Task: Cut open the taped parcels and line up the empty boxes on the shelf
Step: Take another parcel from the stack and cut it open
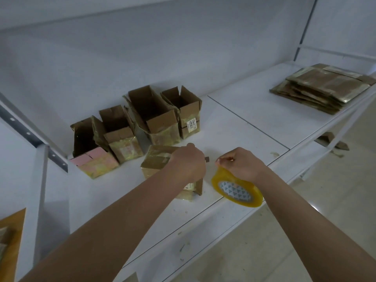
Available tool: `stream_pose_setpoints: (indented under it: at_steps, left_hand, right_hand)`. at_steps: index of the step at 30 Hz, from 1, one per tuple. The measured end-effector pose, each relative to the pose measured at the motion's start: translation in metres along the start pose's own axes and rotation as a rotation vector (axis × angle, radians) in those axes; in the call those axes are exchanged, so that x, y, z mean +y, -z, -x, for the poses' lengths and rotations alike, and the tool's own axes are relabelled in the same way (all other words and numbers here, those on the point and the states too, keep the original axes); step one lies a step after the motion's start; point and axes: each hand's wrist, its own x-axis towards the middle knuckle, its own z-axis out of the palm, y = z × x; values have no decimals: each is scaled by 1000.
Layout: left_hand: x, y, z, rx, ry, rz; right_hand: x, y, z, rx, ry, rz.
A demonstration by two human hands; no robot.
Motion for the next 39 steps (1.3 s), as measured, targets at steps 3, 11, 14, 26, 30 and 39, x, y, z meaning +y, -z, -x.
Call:
stream_pose_setpoints:
  at_steps: [3,11,14,26,30,39]
  left_hand:
    - [-16,6,5,91,-56,197]
    - [-2,-18,6,254,290,379]
    - [3,-24,2,266,293,264]
    - [-65,-23,39,207,-327,379]
    - [-89,-19,50,192,-329,172]
    - [-44,-16,54,499,169,1125]
  right_hand:
    - [7,2,1,-9,-21,-10]
    - [11,2,-2,19,-76,-69]
    - [10,2,-3,23,-84,-86]
    - [5,3,4,-35,-46,-319]
    - [-10,7,14,-46,39,-435]
    - [-42,17,36,-66,194,-435]
